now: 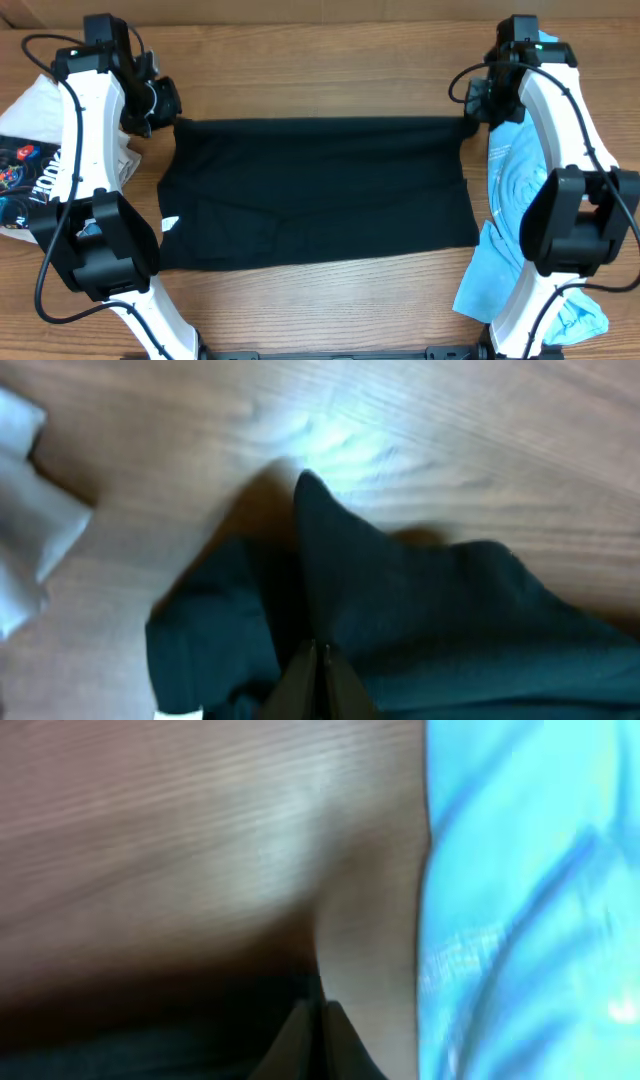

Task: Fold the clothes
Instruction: 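Fold the far half of the t-shirt toward the near edge with both grippers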

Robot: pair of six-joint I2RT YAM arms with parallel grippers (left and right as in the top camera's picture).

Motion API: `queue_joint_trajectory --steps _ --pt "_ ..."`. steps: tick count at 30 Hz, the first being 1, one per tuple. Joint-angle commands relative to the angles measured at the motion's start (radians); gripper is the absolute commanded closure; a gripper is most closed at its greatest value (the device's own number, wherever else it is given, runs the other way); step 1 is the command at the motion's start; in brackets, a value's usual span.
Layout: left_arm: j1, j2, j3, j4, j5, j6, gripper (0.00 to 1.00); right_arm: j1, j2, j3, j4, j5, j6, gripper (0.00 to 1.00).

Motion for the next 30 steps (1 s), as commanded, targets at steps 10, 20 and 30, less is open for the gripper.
queue_joint_trajectory --steps 10,20,30 --pt "0.003 -0.018 -0.002 -0.333 -0.243 -0.01 0.96 -0.007 -0.043 0.024 -0.319 0.054 0.011 0.96" --pt "0.0 -0.05 -0.119 -0.457 -0.252 -0.009 0.96 -0.007 -0.043 -0.03 -0.338 0.045 0.011 0.96" --pt "0.0 -0.139 -0.4 -0.406 -0.256 -0.042 0.96 -0.007 -0.042 -0.071 -0.352 0.023 0.011 0.96"
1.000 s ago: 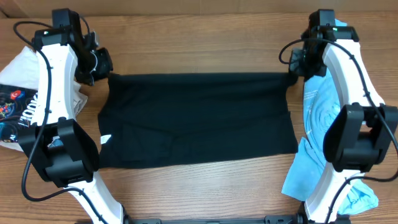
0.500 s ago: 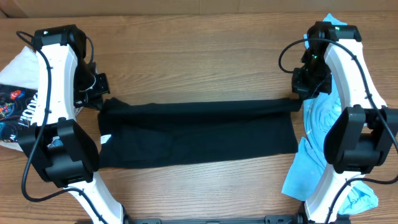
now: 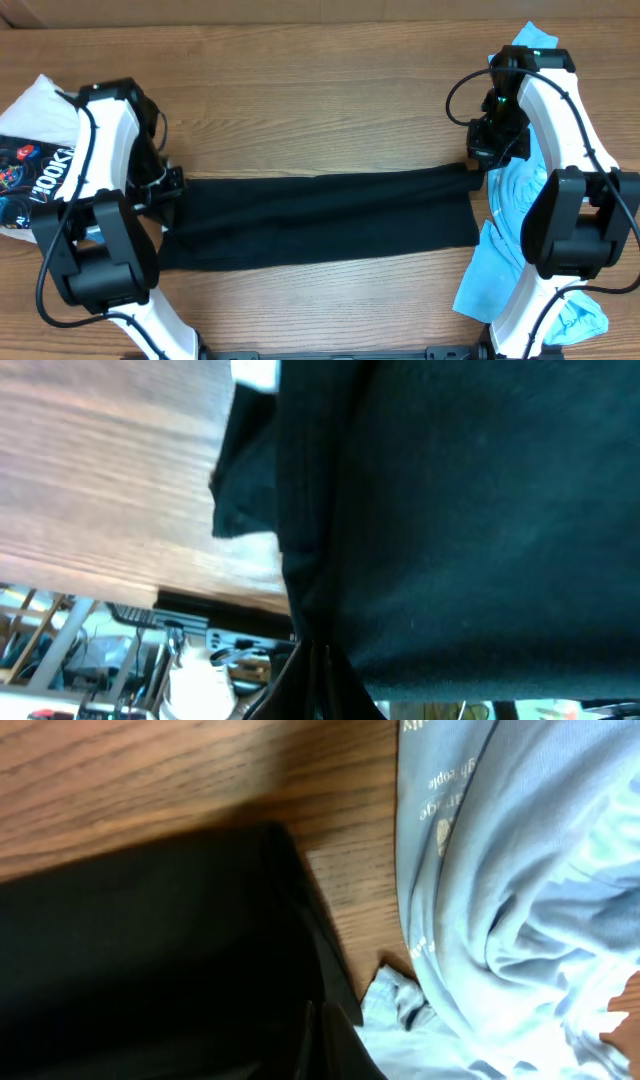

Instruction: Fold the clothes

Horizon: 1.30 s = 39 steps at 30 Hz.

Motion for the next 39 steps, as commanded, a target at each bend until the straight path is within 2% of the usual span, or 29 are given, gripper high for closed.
queue_joint_trajectory --steps 1,9,11,12,14,17,24,26,29,34,39 --pt "0.0 -0.071 -0.06 0.003 -0.044 -0.048 0.96 -0.006 -0.031 -0.016 -0.014 0.012 0.005 0.96" --pt "-0.002 -0.072 -0.16 0.073 -0.044 -0.065 0.96 -0.006 -0.031 -0.092 -0.016 0.002 0.004 0.96" --pt "-0.002 -0.072 -0.188 0.113 -0.043 -0.065 0.96 -0.006 -0.031 -0.098 -0.013 0.002 0.004 0.92" --pt "-0.002 -0.072 -0.196 0.131 -0.043 -0.065 0.96 -0.006 -0.031 -0.098 -0.011 0.002 0.004 0.85" --pt "-0.002 -0.072 -0.2 0.132 -0.043 -0.065 0.87 -0.006 -0.031 -0.098 -0.012 0.002 0.004 0.76" --pt "-0.002 -0.072 -0.2 0.133 -0.043 -0.064 0.76 -0.006 -0.031 -0.098 -0.012 0.003 0.004 0.73" --pt "-0.002 -0.072 -0.2 0.133 -0.043 -0.064 0.74 -0.006 -0.031 -0.098 -0.007 0.002 0.004 0.68" --pt "-0.002 -0.072 -0.198 0.133 -0.04 -0.064 0.74 -0.006 -0.031 -0.098 0.0 0.002 0.004 0.63" --pt "-0.005 -0.072 -0.179 0.133 -0.036 -0.063 0.72 -0.006 -0.031 -0.098 -0.001 0.002 0.003 0.54" --pt "-0.026 -0.08 -0.071 0.132 -0.032 -0.053 0.7 -0.006 -0.031 -0.098 -0.022 0.003 -0.001 0.51" --pt "-0.043 -0.124 0.027 0.162 -0.032 -0.041 0.63 -0.028 -0.047 -0.098 -0.049 0.021 0.0 0.5"
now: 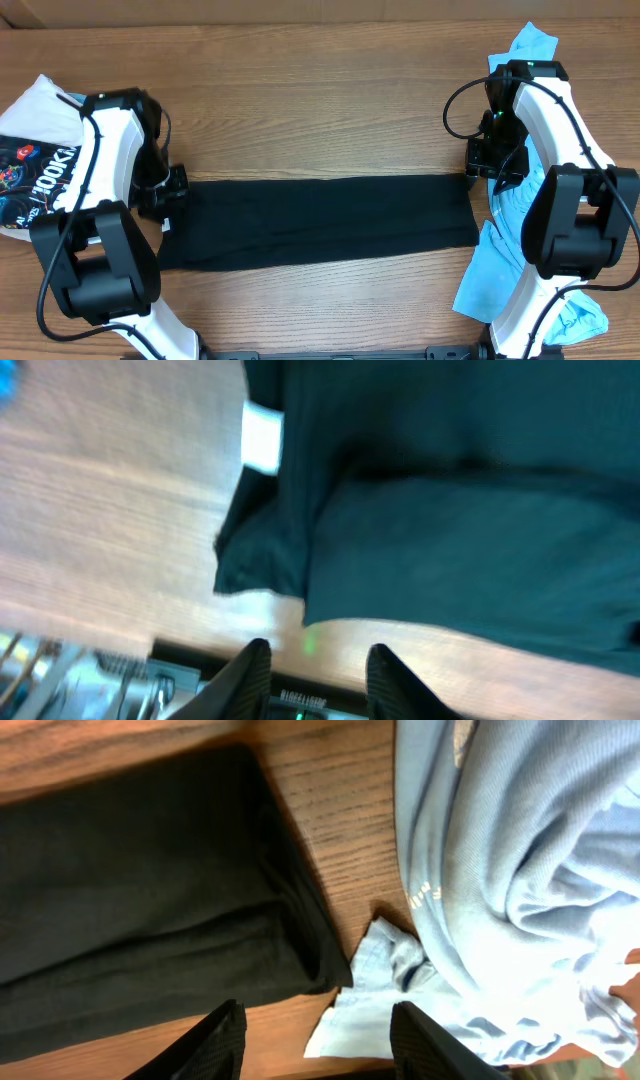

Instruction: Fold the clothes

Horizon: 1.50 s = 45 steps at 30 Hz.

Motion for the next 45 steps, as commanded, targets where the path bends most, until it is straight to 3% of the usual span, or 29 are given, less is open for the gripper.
queue_joint_trajectory --steps 1,4,10,12,18,28,45 --pt "-0.014 -0.078 0.078 0.023 -0.005 0.008 0.6 -0.036 -0.059 -0.005 -0.009 0.016 -0.003 0.49" --pt "-0.014 -0.109 0.079 0.033 -0.005 0.008 0.58 -0.09 -0.139 -0.005 0.0 -0.031 -0.027 0.45" --pt "-0.022 -0.121 0.079 0.08 0.149 0.055 0.57 -0.233 -0.232 -0.047 0.018 -0.455 -0.315 0.32" --pt "-0.037 -0.121 0.079 0.114 0.212 0.058 0.57 -0.228 -0.231 -0.112 0.063 -0.455 -0.327 0.26" --pt "-0.093 -0.121 0.079 0.148 0.268 0.075 0.57 -0.193 -0.231 -0.328 0.24 -0.432 -0.37 0.23" --pt "-0.111 -0.121 0.079 0.14 0.268 0.075 0.57 -0.192 -0.225 -0.466 0.409 -0.375 -0.336 0.15" --pt "-0.111 -0.121 0.079 0.133 0.268 0.076 0.56 -0.079 -0.225 -0.618 0.553 -0.39 -0.268 0.14"
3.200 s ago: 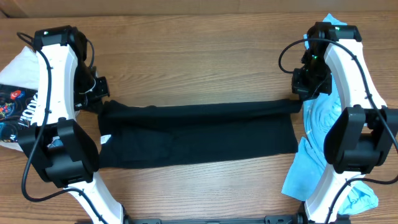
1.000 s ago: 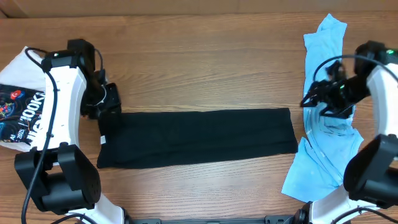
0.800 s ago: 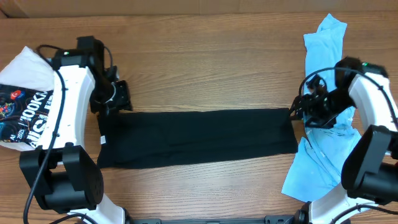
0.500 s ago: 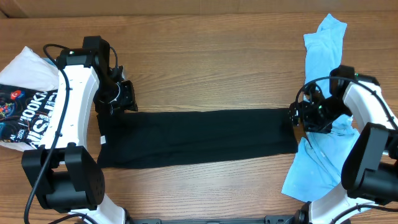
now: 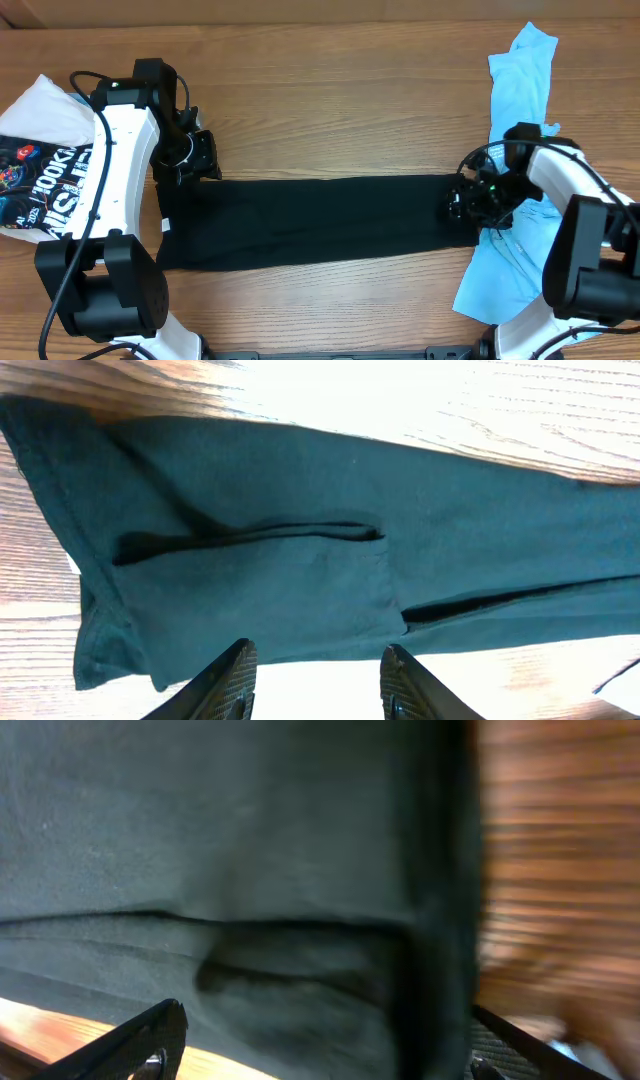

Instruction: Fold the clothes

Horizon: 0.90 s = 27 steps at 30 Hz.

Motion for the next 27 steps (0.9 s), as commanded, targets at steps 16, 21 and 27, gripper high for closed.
queue_joint_trajectory --steps 16,21,27 --pt "-0.002 -0.025 0.016 -0.008 0.016 0.046 0.57 -0.035 0.0 0.008 0.034 0.139 0.176 0.96" --pt "0.0 -0.025 0.016 -0.01 0.015 0.053 0.56 -0.054 -0.006 0.245 -0.15 0.281 0.261 0.96" --pt "0.0 -0.025 0.016 -0.009 0.016 0.053 0.56 0.147 -0.007 0.347 -0.234 0.282 0.255 0.96"
